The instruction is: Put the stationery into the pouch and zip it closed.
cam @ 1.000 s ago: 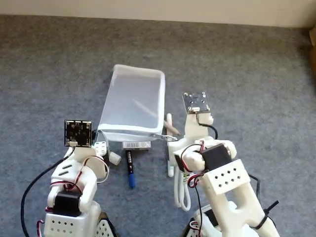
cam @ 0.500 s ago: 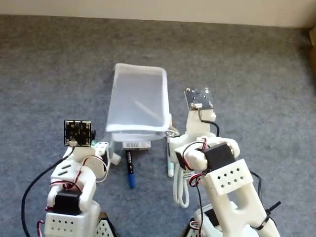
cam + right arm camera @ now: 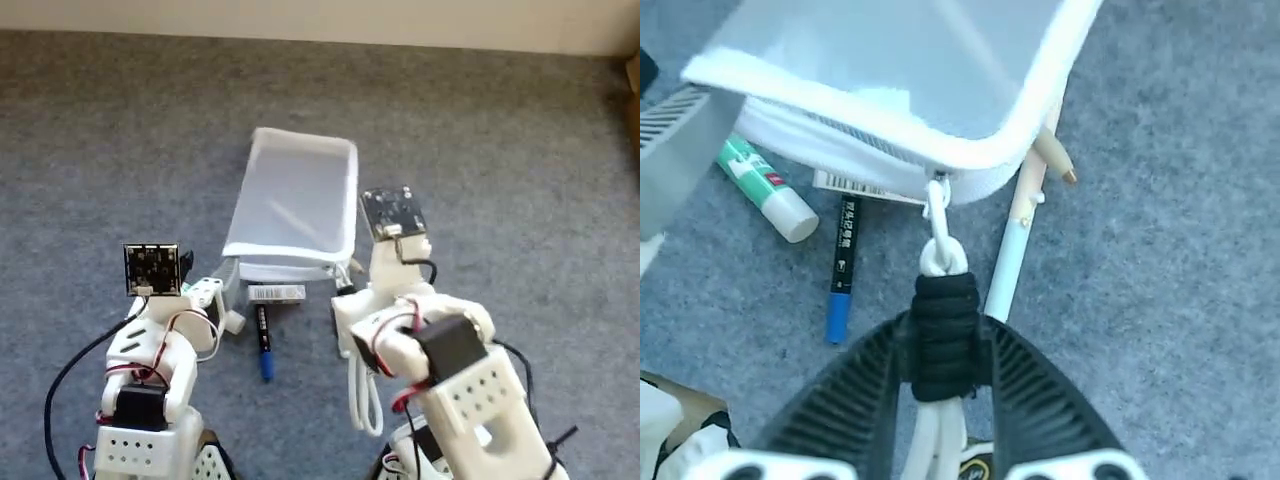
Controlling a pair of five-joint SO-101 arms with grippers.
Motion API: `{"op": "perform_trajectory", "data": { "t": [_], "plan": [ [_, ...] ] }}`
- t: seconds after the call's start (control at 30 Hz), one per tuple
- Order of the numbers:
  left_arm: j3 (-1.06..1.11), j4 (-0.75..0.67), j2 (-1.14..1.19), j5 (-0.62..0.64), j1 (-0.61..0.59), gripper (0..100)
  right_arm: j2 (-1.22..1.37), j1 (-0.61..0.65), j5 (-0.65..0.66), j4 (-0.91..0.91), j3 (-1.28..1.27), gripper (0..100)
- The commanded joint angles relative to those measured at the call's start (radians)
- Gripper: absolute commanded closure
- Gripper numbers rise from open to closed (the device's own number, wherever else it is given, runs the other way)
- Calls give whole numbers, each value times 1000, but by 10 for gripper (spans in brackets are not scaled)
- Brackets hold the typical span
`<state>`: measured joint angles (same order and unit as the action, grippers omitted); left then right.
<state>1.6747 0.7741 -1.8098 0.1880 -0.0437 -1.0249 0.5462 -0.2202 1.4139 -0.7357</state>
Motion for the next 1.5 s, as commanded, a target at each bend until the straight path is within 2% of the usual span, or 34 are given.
{"op": "perform_trajectory", "data": {
  "t": [0.0,0.2,0.4,0.57,0.93,1.03,1.33,1.4,1.47],
  "plan": [
    [18,-23,-10,-48,-13,827,-88,10,8,5,62,995],
    [21,-18,-10,-110,88,835,-119,12,8,7,58,995],
    [21,-23,-10,-115,96,835,-119,15,9,31,56,995],
    [15,-61,-10,-110,97,835,-119,81,9,67,58,995],
    [21,-91,-5,-114,99,835,-120,81,9,73,59,995],
    [21,-91,-2,-114,101,838,-120,84,9,134,65,995],
    [21,-6,-7,-117,200,841,-120,84,11,176,68,995],
    [21,-5,-8,-117,193,873,-120,84,11,176,68,995],
    [15,-5,-10,-117,174,948,-120,84,11,173,68,995]
  ]
}}
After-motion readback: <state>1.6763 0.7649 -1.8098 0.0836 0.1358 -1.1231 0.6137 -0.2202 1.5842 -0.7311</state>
